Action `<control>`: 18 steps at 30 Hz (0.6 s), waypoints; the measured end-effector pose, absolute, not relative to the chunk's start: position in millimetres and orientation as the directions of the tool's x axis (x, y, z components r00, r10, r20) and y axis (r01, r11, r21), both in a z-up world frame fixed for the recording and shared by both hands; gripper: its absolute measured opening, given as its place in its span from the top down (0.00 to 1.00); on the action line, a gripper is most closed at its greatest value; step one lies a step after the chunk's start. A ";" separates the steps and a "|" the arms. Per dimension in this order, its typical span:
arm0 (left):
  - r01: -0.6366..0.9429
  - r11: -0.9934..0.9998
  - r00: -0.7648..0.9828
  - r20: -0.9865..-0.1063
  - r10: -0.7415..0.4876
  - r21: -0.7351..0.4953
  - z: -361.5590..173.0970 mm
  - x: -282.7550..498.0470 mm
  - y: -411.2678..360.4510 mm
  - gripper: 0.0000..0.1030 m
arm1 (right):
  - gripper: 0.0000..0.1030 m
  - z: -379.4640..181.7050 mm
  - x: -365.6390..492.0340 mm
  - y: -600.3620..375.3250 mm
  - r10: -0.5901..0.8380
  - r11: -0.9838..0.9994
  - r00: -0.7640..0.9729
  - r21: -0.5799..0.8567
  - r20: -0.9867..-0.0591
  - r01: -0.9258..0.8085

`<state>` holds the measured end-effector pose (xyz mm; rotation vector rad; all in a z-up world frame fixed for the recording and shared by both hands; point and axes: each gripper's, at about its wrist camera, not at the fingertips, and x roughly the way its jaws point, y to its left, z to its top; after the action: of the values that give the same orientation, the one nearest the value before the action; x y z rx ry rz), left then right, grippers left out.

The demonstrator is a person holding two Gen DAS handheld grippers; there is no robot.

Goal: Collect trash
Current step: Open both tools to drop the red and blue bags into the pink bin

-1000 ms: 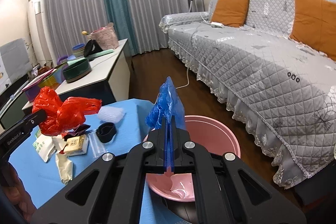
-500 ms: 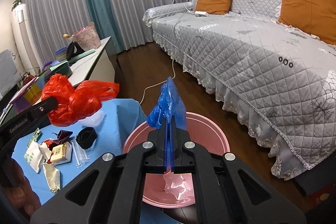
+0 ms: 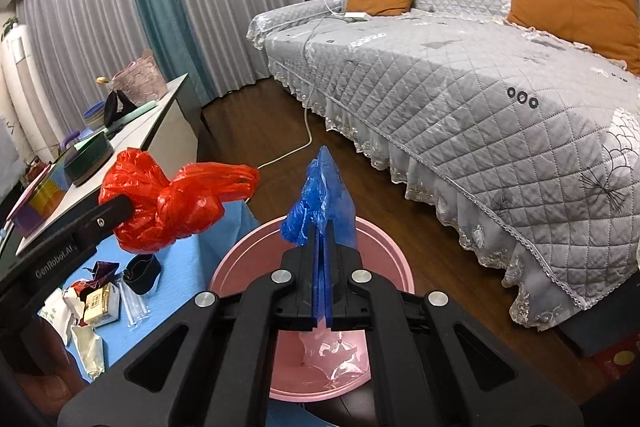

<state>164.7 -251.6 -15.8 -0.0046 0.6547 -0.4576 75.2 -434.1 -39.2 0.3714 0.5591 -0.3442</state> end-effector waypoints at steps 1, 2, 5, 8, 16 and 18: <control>0.411 0.900 0.694 -0.589 -0.413 -0.147 -17.2 165.6 -252.4 0.72 | 0.98 -39.4 75.3 -435.3 -0.215 0.876 0.794 0.246 -0.569 0.414; 0.413 0.898 0.689 -0.594 -0.415 -0.148 -19.2 166.4 -253.6 0.72 | 0.98 -39.3 75.2 -435.6 -0.216 0.875 0.793 0.248 -0.569 0.416; 0.422 0.894 0.675 -0.605 -0.421 -0.151 -23.5 169.0 -256.3 0.72 | 0.98 -39.4 75.2 -437.0 -0.217 0.872 0.793 0.252 -0.569 0.419; 0.434 0.888 0.661 -0.615 -0.430 -0.154 -25.3 171.2 -259.6 0.72 | 0.95 -40.7 76.0 -438.1 -0.209 0.873 0.791 0.255 -0.575 0.416; 0.445 0.871 0.605 -0.648 -0.463 -0.207 -32.9 179.6 -260.1 0.54 | 0.45 -39.8 73.8 -442.1 -0.236 0.856 0.781 0.258 -0.578 0.449; 0.443 0.874 0.606 -0.651 -0.457 -0.201 -33.4 178.2 -257.8 0.54 | 0.45 -38.9 74.1 -442.1 -0.239 0.855 0.782 0.257 -0.576 0.451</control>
<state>178.2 -257.8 -33.4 -0.0204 0.7580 -0.5202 74.1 -442.1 -38.9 0.3988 0.5591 -0.3836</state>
